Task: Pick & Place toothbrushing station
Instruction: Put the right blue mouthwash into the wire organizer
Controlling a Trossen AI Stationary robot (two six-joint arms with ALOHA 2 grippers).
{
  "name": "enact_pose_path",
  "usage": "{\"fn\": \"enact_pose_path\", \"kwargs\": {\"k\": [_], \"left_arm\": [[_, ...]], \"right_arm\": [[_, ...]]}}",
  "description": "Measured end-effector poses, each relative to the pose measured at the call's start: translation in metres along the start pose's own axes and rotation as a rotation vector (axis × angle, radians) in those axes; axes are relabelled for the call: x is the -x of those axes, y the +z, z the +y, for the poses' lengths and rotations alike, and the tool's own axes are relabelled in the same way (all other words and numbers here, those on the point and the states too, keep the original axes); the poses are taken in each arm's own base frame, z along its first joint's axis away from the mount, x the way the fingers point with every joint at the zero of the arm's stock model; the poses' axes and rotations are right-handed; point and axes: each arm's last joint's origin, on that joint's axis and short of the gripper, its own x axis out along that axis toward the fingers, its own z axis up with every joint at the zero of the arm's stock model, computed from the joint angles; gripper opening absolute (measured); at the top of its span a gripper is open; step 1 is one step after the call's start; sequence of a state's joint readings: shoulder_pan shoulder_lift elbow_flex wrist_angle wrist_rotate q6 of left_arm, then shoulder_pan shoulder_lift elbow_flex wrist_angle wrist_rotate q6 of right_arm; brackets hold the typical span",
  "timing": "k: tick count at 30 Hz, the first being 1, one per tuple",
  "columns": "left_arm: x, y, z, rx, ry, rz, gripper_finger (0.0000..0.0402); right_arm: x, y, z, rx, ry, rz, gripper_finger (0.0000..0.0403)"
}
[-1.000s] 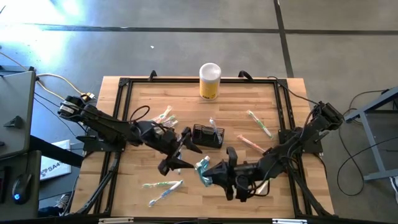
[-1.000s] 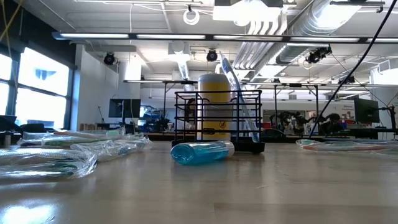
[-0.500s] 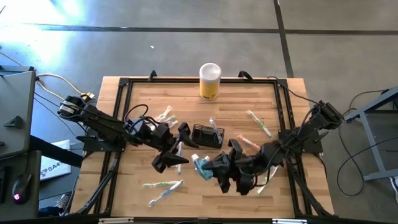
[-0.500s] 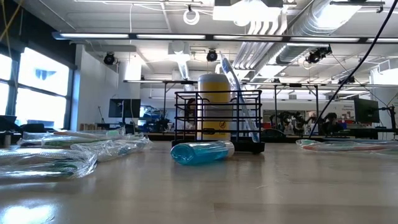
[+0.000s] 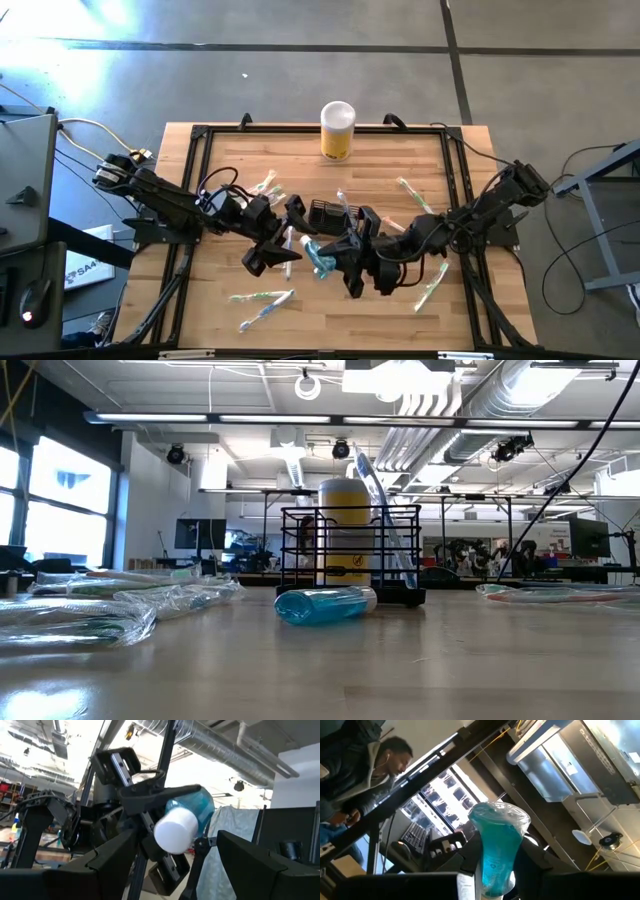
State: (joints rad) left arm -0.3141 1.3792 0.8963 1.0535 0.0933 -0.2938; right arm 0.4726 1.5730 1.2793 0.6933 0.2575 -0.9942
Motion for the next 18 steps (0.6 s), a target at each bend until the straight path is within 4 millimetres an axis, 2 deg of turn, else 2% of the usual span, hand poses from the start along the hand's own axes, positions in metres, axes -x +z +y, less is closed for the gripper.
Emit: {"fn": "enact_pose_path", "kwargs": {"k": [8, 18], "left_arm": [[0.0, 0.0007, 0.0007, -0.074, 0.025, -0.012, 0.0271], [0.0, 0.0017, 0.0005, -0.135, 0.025, -0.021, 0.0232]], "right_arm": [[-0.0002, -0.0006, -0.0002, -0.002, 0.002, -0.002, 0.0067], [-0.0004, -0.0012, -0.0006, 0.0, 0.001, -0.001, 0.0068]]}}
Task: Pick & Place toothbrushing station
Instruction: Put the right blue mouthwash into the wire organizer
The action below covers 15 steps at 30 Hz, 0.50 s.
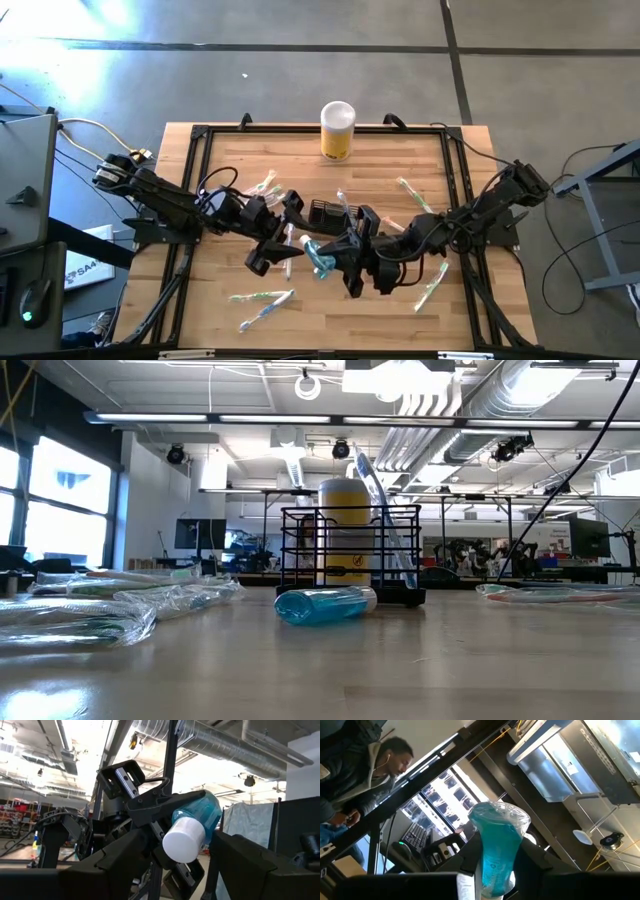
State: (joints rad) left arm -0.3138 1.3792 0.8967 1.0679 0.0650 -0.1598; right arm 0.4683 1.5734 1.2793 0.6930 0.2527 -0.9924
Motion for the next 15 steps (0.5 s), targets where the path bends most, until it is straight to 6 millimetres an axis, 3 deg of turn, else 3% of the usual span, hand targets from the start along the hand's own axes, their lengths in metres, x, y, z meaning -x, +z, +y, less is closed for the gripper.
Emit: {"fn": "enact_pose_path", "kwargs": {"k": [15], "left_arm": [[-0.009, 0.003, -0.001, -0.029, -0.019, 0.053, 0.0171]], "right_arm": [[-0.003, -0.011, -0.009, -0.018, -0.027, 0.006, 0.0068]]}}
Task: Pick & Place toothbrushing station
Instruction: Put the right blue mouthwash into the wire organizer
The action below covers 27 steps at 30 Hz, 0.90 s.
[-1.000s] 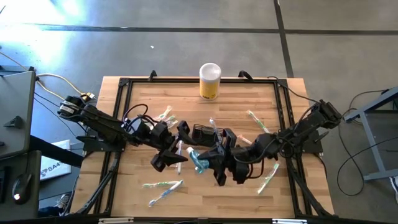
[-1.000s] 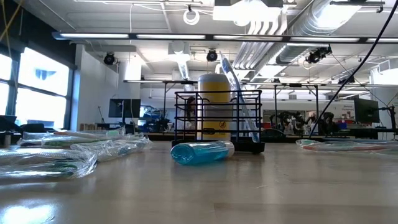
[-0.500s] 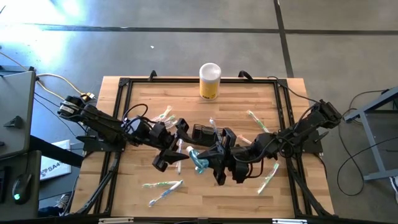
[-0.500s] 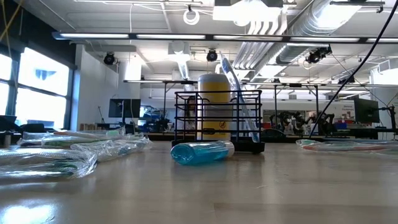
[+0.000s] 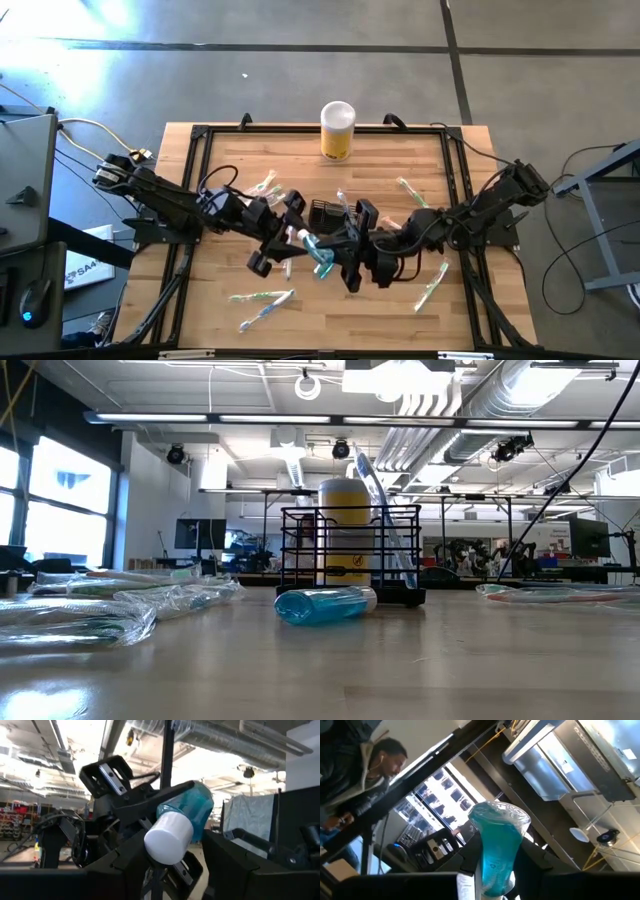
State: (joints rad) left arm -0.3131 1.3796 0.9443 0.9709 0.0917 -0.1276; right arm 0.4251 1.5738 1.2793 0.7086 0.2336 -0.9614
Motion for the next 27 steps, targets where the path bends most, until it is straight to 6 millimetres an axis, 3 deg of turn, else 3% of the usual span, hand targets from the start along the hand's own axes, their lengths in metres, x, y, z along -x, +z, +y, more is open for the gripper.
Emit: {"fn": "enact_pose_path", "kwargs": {"k": [9, 27], "left_arm": [[-0.002, -0.002, 0.0, -0.031, 0.009, 0.04, 0.0145], [-0.002, 0.001, 0.0, -0.068, 0.009, 0.008, 0.0143]], "right_arm": [[0.001, 0.001, 0.003, -0.018, 0.005, 0.022, 0.0068], [0.004, 0.011, 0.01, -0.01, -0.014, 0.064, 0.0068]]}}
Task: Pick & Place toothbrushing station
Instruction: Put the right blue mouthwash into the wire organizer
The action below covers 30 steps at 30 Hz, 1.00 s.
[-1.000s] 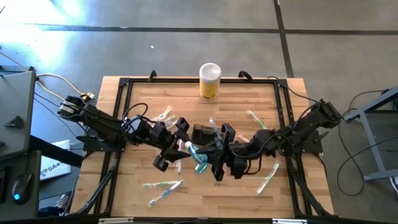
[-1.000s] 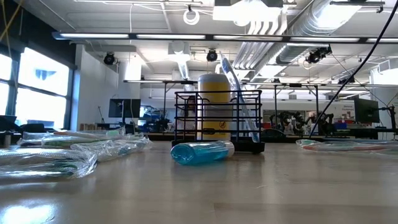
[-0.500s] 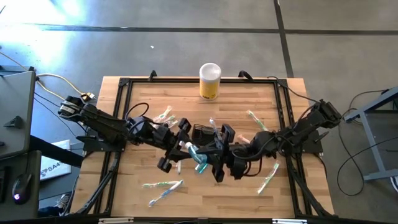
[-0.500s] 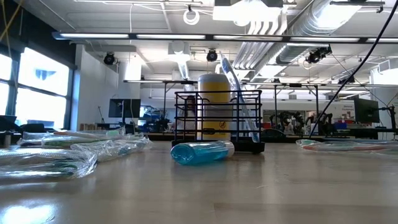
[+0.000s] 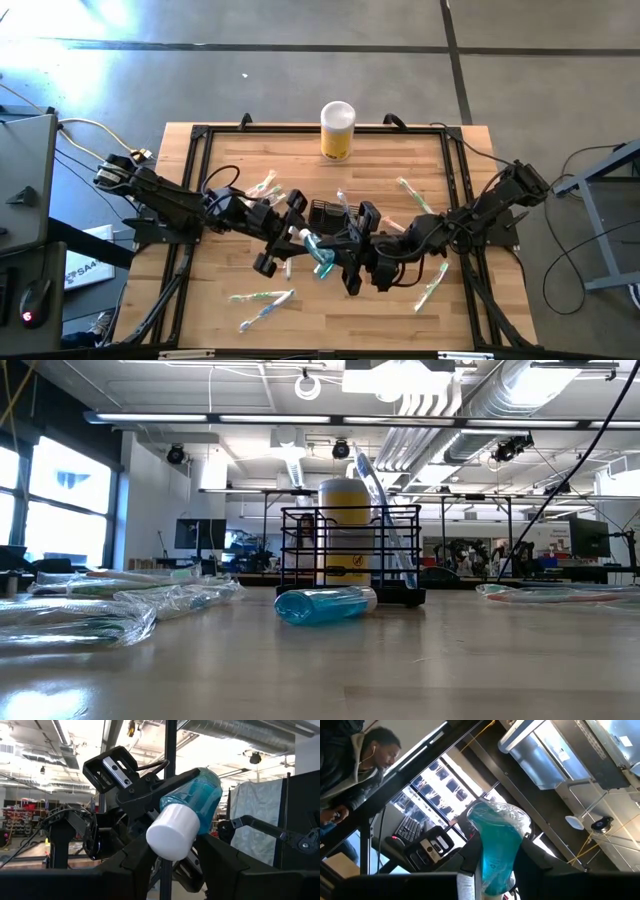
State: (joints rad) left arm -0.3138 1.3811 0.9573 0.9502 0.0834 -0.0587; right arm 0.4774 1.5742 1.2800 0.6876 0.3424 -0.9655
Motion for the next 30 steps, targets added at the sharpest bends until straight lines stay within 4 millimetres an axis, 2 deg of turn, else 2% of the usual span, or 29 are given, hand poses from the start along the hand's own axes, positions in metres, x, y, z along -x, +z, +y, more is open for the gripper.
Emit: {"fn": "enact_pose_path", "kwargs": {"k": [13, 20, 25, 30], "left_arm": [[0.0, 0.001, -0.001, -0.004, -0.027, -0.012, 0.0144], [0.0, 0.003, -0.001, -0.004, -0.036, -0.024, 0.0172], [0.001, 0.013, -0.003, -0.01, -0.049, -0.071, 0.0195], [0.001, 0.011, -0.003, -0.005, -0.048, -0.05, 0.02]], "right_arm": [[0.0, -0.001, 0.001, -0.007, -0.005, 0.026, 0.0068], [0.0, -0.001, 0.001, -0.016, -0.002, 0.03, 0.0068], [0.0, -0.004, 0.005, -0.005, 0.015, 0.061, 0.0068], [0.0, -0.004, 0.004, -0.006, 0.009, 0.058, 0.0068]]}}
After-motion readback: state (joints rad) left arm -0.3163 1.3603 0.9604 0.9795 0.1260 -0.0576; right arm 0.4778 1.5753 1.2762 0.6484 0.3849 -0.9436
